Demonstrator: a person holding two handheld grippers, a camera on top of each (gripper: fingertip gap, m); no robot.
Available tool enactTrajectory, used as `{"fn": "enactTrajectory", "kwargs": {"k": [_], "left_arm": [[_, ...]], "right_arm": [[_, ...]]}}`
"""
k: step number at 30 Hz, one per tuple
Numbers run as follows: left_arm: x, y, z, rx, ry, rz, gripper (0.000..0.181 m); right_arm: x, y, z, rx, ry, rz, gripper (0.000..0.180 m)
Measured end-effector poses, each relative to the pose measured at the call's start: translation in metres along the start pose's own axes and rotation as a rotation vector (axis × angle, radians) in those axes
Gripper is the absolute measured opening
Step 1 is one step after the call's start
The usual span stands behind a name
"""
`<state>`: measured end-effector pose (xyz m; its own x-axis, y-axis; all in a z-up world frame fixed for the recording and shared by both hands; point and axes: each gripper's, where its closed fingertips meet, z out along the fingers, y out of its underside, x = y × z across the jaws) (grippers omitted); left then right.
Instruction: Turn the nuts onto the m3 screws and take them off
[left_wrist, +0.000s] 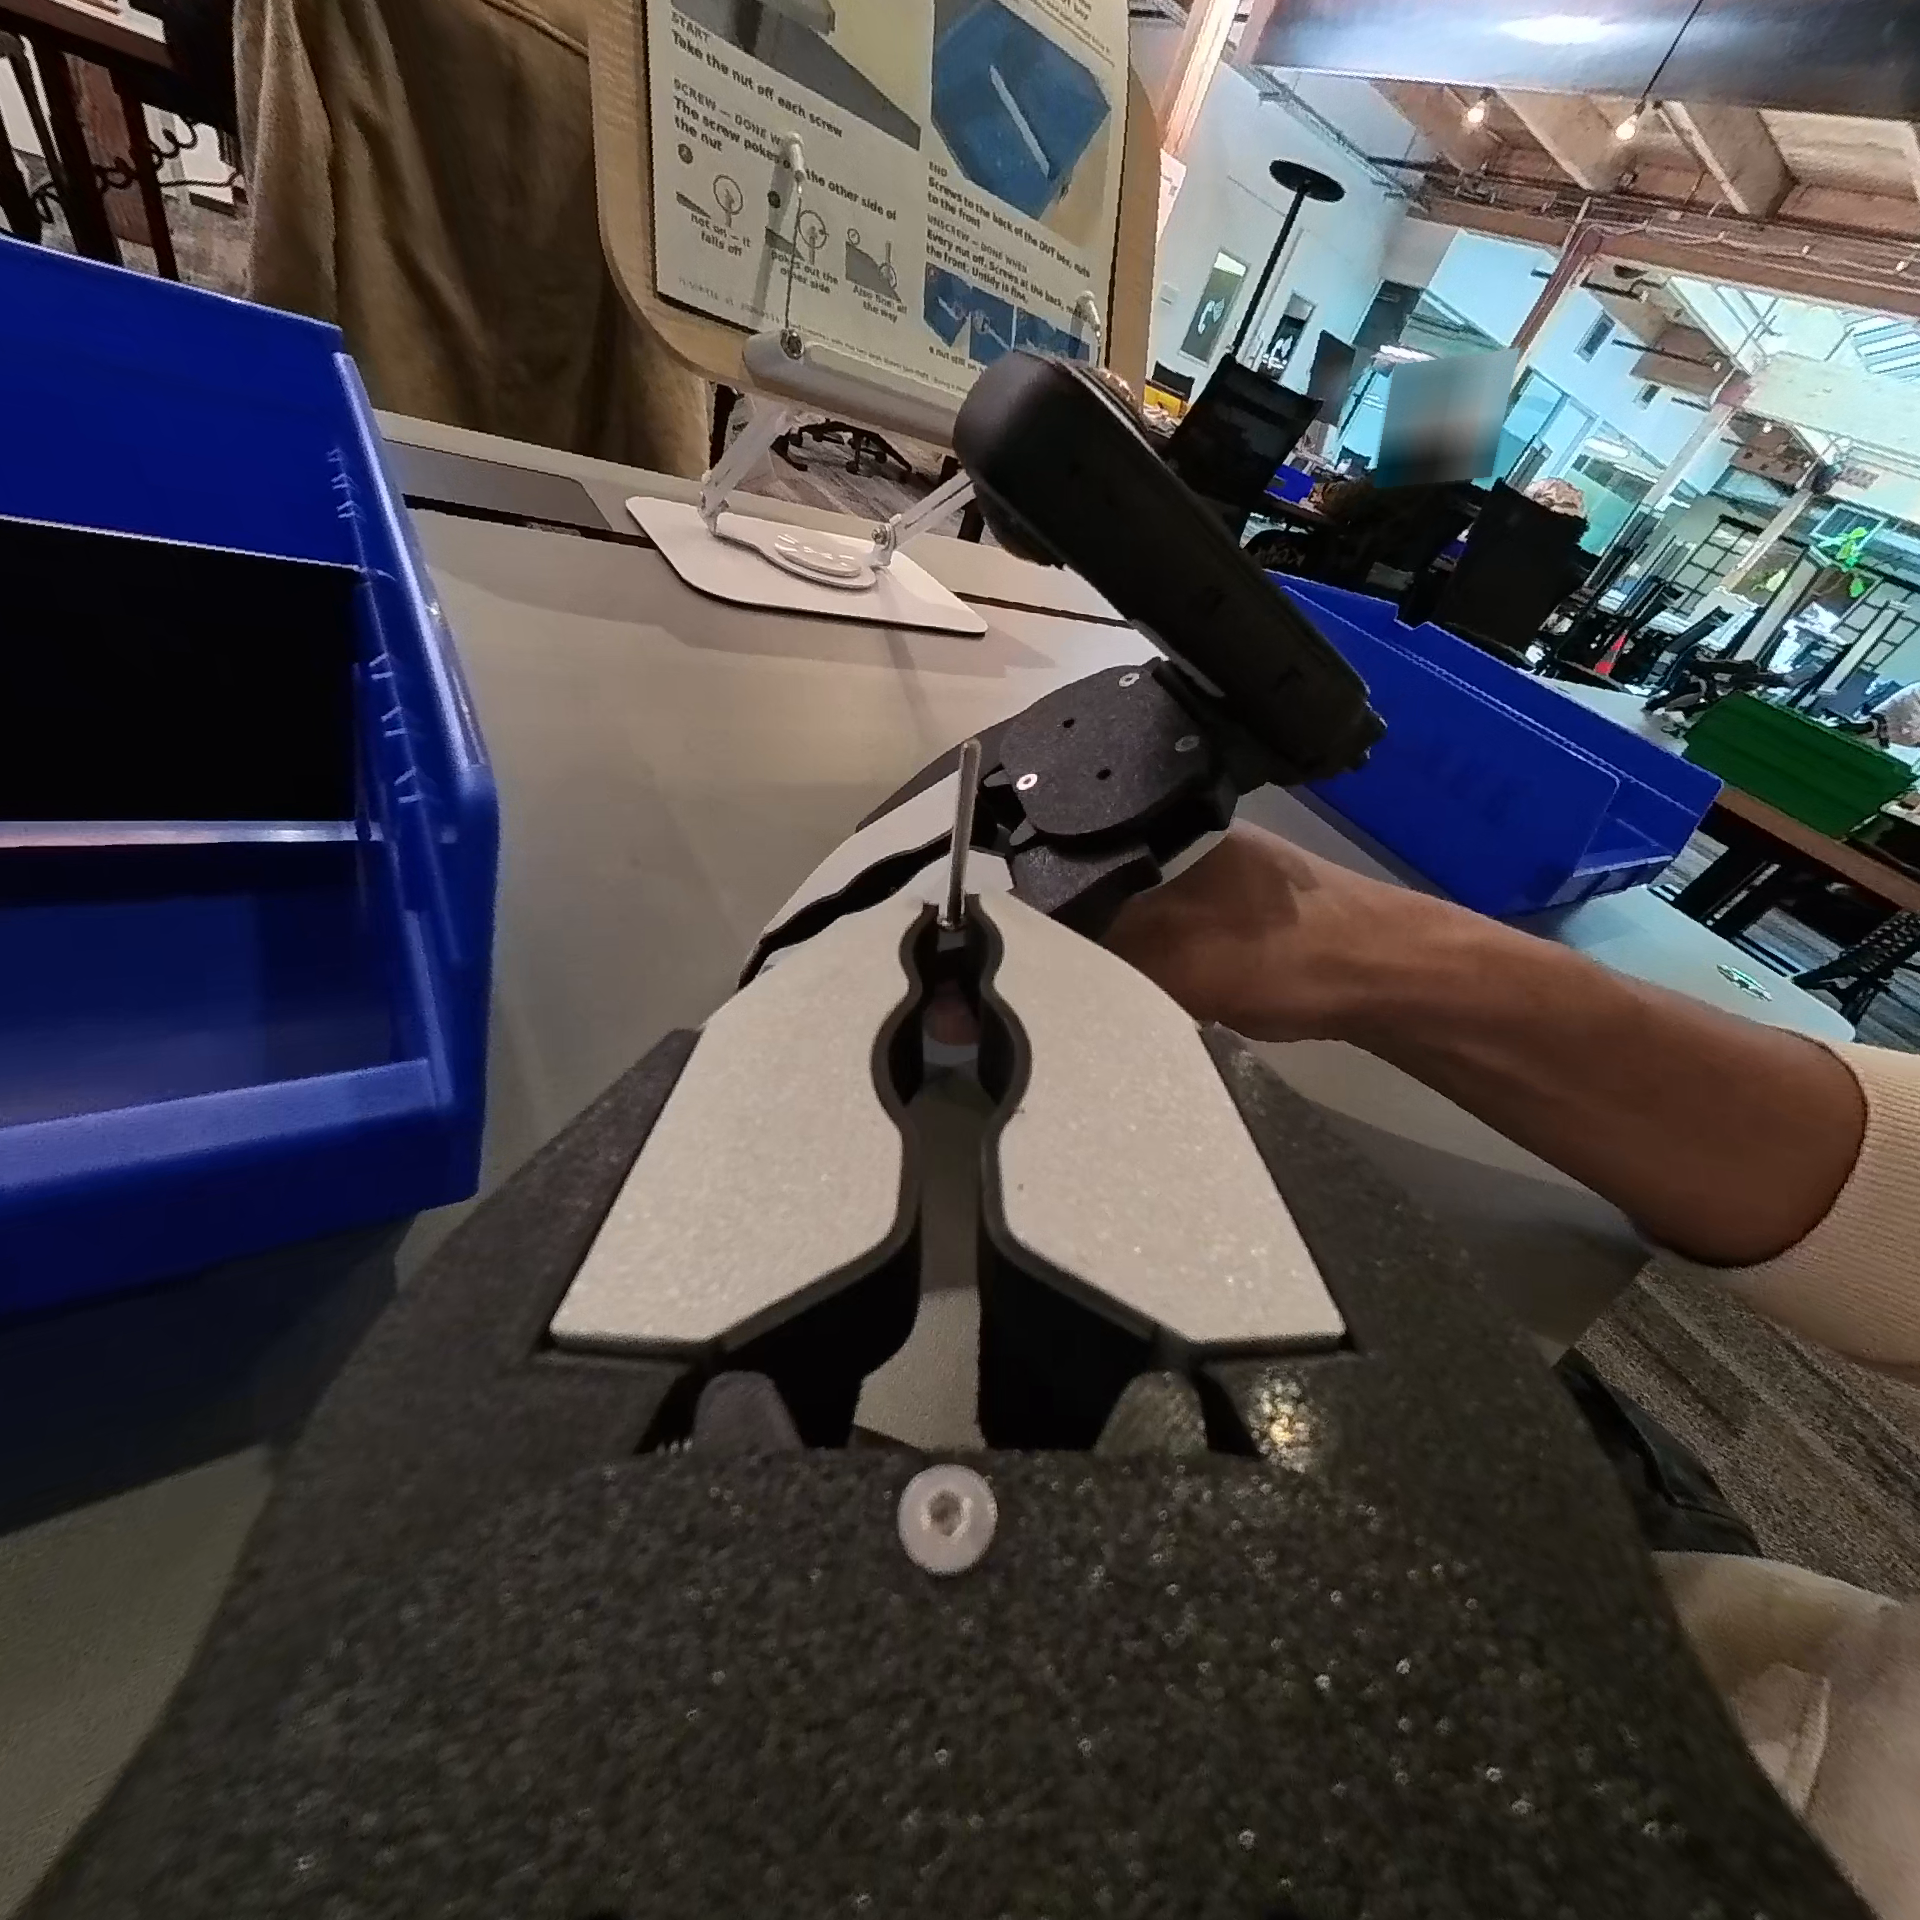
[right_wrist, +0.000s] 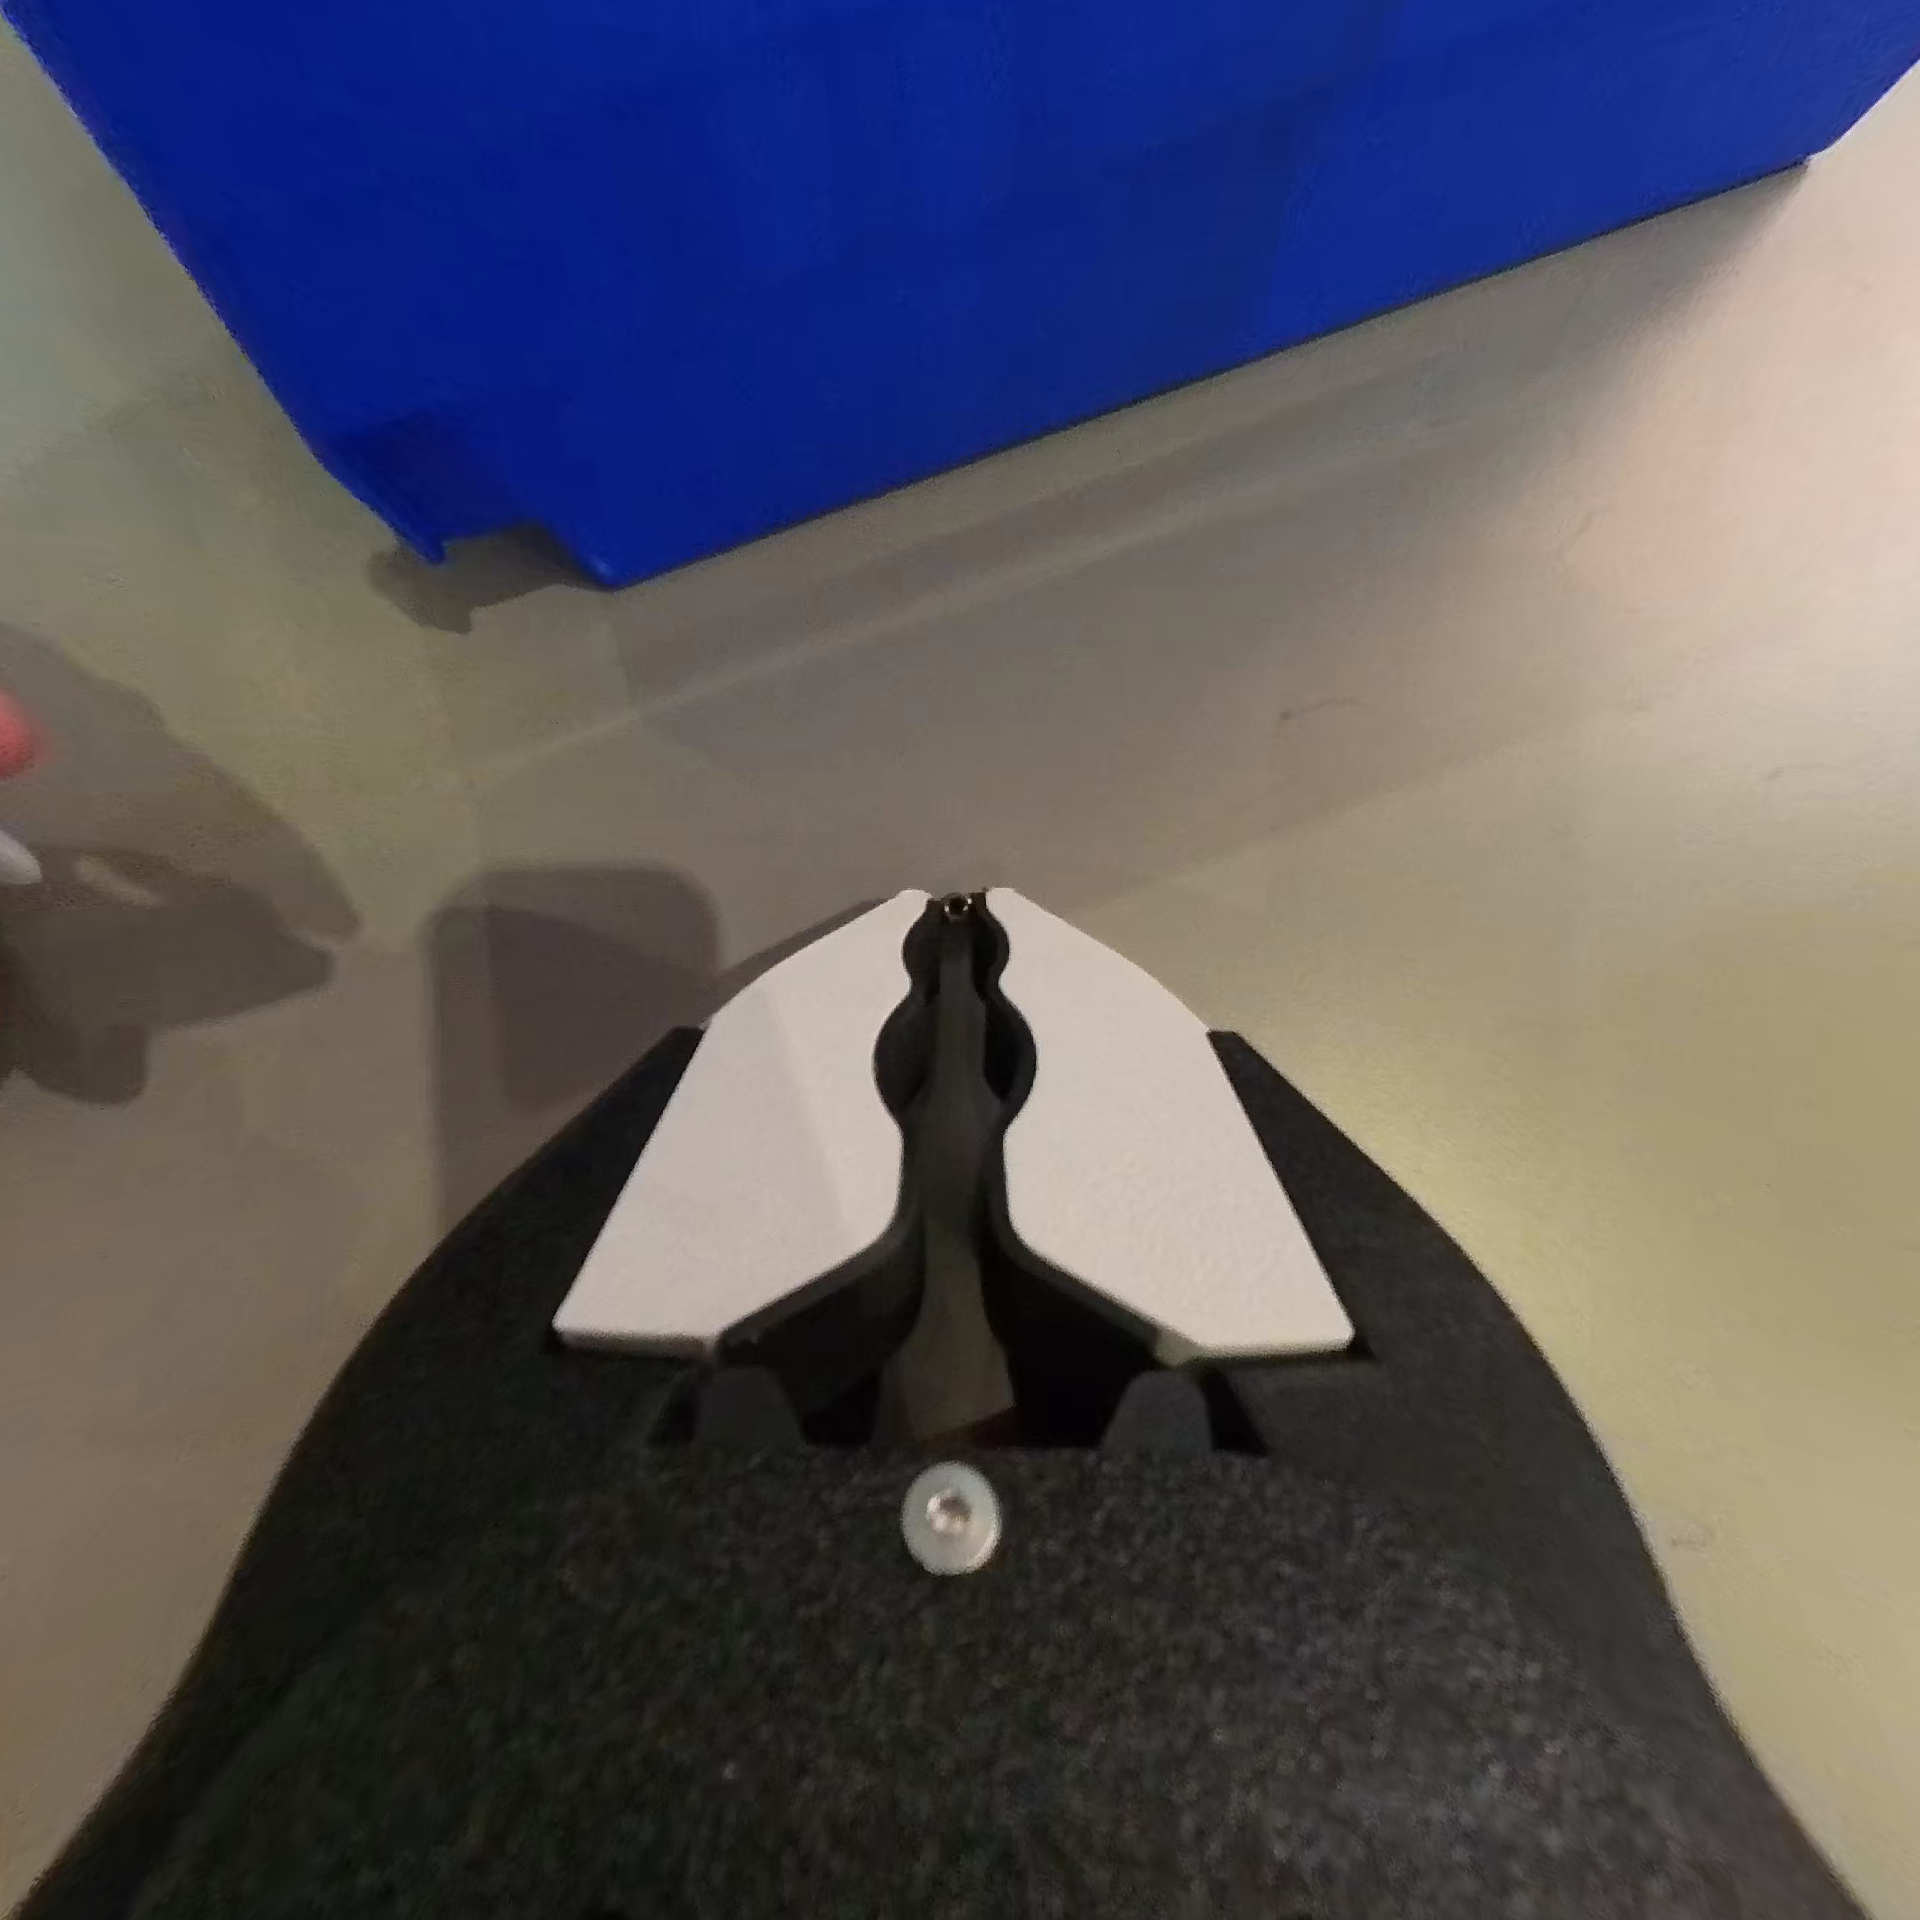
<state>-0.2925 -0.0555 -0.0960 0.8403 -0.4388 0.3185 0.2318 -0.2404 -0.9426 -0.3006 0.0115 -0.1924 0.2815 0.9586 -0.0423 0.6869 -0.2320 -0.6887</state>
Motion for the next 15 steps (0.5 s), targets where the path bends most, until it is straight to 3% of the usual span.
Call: {"fn": "enactTrajectory", "kwargs": {"k": [5,9,15], "left_arm": [[-0.002,-0.001,-0.001,0.007,0.008,-0.025,0.004],[-0.003,-0.001,0.000,0.001,0.001,-0.033,0.004],[-0.006,-0.013,-0.022,0.066,-0.033,-0.038,0.004]], "right_arm": [[0.003,-0.003,-0.009,0.048,0.032,-0.019,0.000],[0.009,-0.003,-0.040,0.121,0.090,-0.024,0.000],[-0.017,-0.013,-0.042,0.162,0.003,-0.030,0.011]]}}
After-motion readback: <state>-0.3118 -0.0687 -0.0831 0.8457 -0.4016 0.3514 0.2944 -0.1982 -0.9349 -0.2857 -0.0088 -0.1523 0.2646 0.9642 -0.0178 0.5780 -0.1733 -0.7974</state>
